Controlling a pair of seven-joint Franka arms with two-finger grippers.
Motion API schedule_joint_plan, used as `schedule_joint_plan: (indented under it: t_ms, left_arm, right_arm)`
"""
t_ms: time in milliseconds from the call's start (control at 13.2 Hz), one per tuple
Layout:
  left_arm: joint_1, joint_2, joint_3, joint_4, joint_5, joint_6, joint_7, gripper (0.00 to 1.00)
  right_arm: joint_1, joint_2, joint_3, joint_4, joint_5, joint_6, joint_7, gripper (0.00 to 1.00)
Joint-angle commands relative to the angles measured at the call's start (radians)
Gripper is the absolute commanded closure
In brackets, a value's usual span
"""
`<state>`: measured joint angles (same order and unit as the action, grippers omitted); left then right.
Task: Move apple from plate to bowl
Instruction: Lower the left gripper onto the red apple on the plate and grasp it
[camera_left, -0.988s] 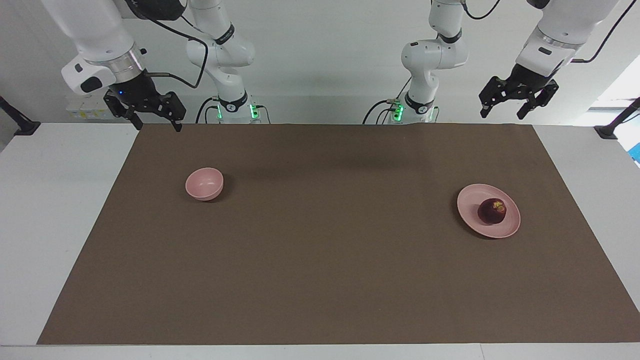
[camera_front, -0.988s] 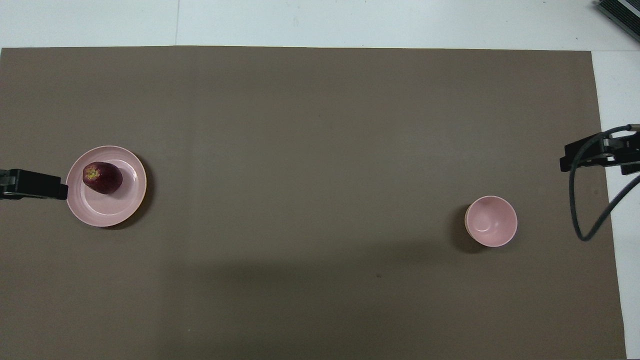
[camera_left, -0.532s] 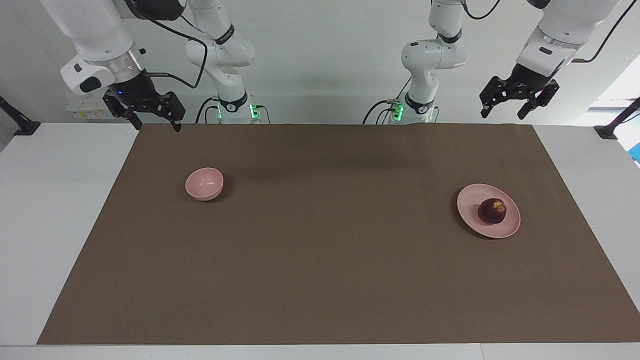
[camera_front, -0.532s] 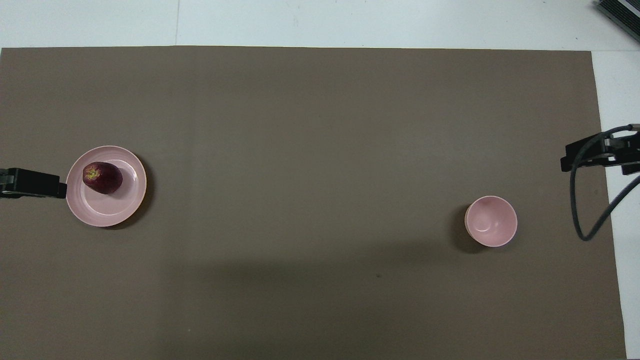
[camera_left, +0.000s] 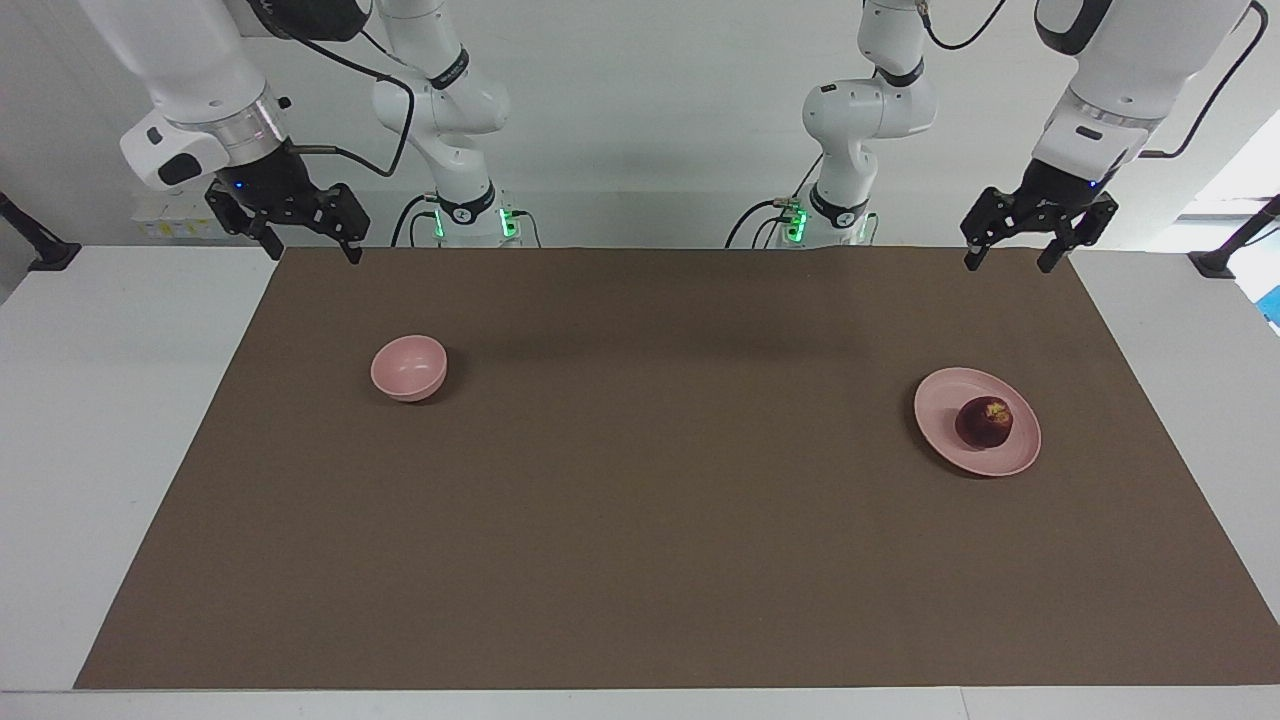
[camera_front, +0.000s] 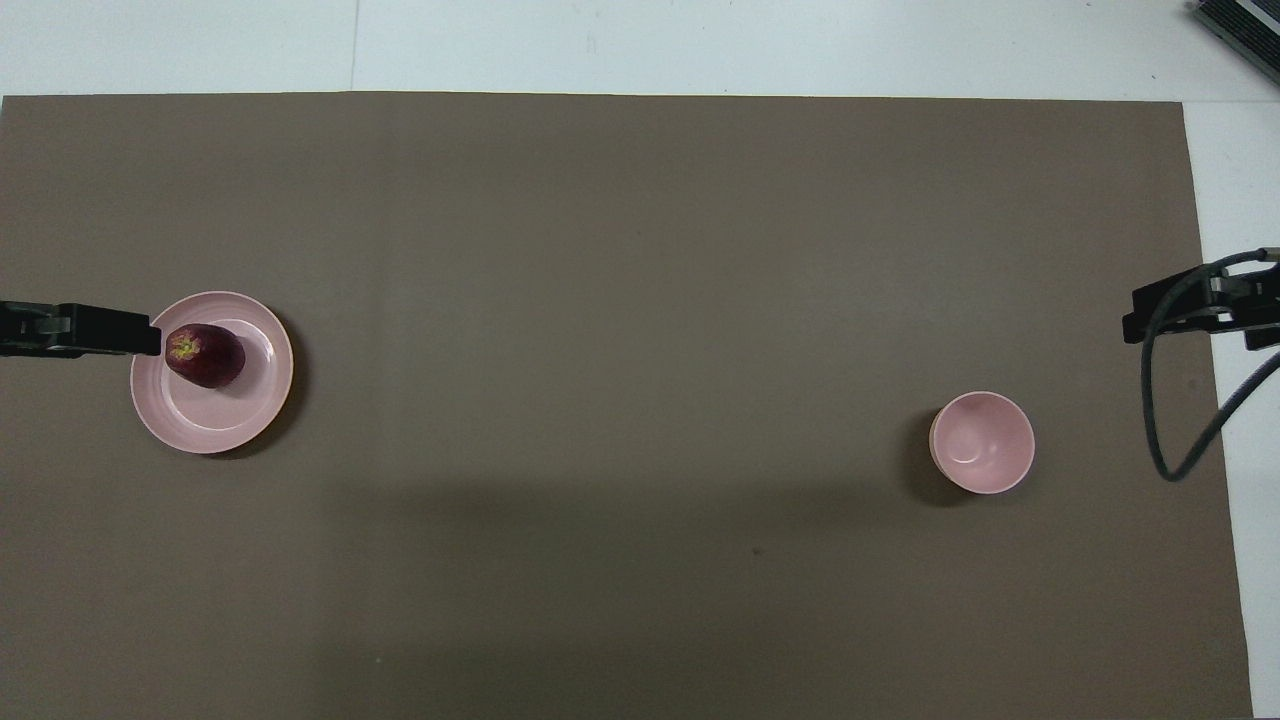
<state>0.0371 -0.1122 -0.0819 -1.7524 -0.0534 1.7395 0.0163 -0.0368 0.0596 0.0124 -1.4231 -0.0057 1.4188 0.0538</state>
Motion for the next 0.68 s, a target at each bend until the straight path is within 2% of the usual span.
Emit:
schedule_joint_plan:
  t_ms: [0, 532, 608]
  left_arm:
    - [0.024, 0.005, 0.001, -0.093, -0.013, 0.147, 0.01, 0.0]
    - [0.138, 0.193, 0.001, -0.124, -0.013, 0.357, 0.031, 0.0]
    - [0.145, 0.221, 0.001, -0.156, -0.013, 0.395, 0.045, 0.0]
  right_arm:
    - [-0.002, -0.004, 0.0, -0.01, 0.016, 0.009, -0.023, 0.0]
    - [0.001, -0.069, 0.009, -0.135, 0.02, 0.121, -0.022, 0.0]
    - [0.003, -0.072, 0.009, -0.148, 0.021, 0.127, -0.025, 0.0]
